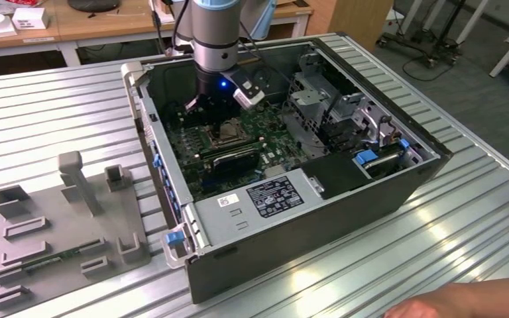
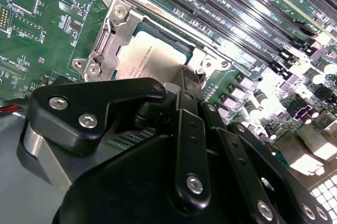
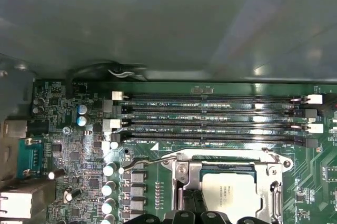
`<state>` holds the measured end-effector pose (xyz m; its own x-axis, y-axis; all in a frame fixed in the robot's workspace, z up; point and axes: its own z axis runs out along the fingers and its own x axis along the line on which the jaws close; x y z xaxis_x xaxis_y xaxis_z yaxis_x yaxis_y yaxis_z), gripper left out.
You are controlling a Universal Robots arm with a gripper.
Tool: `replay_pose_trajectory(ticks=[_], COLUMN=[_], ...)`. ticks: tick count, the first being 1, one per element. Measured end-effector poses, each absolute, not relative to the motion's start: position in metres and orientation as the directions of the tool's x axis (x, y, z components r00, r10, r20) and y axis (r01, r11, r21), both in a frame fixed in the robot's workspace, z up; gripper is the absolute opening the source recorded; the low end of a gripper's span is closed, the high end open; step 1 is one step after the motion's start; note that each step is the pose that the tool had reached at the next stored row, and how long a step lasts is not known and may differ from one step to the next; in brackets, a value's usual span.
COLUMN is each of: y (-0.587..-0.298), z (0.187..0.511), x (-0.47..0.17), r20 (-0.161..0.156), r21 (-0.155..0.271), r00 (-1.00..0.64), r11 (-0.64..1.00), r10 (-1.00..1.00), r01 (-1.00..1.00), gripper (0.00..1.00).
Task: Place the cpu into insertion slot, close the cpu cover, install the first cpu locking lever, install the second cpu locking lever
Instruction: 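Close the cpu cover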
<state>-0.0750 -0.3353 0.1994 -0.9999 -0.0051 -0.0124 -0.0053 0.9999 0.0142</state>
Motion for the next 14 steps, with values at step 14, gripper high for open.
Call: replay_pose_trajectory(ticks=[14], y=[-0.3354], z=[0.1967], x=[-0.0759], r20=[-0.013], r21=[0.014], r00=[-1.000], r11=[1.000], r10=[-0.005], r01=[-0.005], gripper=[0.11])
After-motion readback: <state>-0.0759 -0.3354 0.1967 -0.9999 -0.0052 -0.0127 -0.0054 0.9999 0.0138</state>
